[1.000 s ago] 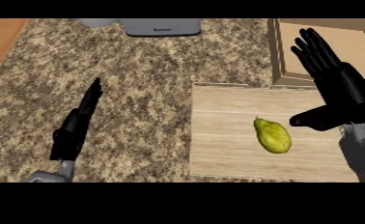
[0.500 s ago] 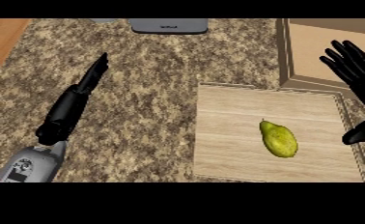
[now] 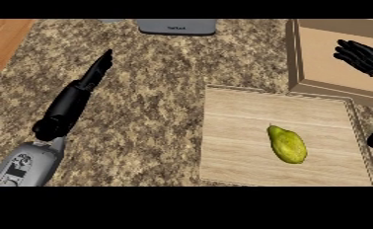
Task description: Pick the pear from the tray and place it in the cardboard box
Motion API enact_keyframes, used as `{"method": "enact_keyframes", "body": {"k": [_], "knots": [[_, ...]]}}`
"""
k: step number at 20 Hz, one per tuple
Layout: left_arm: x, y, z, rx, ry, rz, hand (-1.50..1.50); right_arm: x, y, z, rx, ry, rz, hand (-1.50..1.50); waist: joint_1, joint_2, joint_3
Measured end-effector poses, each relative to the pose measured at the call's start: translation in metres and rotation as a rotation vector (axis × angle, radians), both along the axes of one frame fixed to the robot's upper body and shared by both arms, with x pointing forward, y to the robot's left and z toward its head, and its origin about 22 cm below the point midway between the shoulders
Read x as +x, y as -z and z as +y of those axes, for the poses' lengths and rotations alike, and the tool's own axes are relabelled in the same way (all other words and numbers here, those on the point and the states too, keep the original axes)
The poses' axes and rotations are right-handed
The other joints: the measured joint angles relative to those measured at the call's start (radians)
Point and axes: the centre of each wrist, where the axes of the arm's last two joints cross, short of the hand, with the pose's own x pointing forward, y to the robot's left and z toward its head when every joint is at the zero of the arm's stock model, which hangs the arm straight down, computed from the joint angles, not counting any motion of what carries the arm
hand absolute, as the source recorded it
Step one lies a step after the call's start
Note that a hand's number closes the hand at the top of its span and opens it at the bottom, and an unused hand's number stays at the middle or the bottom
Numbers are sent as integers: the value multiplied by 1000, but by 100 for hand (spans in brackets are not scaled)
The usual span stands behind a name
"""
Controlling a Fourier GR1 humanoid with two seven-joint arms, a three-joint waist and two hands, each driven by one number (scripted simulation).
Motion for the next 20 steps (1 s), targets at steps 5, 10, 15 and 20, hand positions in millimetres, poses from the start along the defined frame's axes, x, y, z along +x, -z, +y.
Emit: {"method": "enact_keyframes", "body": {"k": [5,10,15,20], "knots": [[0,2,1,5,5,6,0,7,-19,23,-207,-117,-52,-150,-1,-6,-2],[1,3,7,8,-11,5,0,7,-27,36,-377,-204,-100,-150,-16,-11,-4],[2,5,4,7,-18,14,0,10,-31,45,-489,-258,-105,-150,-23,-14,-5],[3,0,6,12,-23,12,0,9,-21,55,-537,-303,-78,-150,-28,-17,-6]]}}
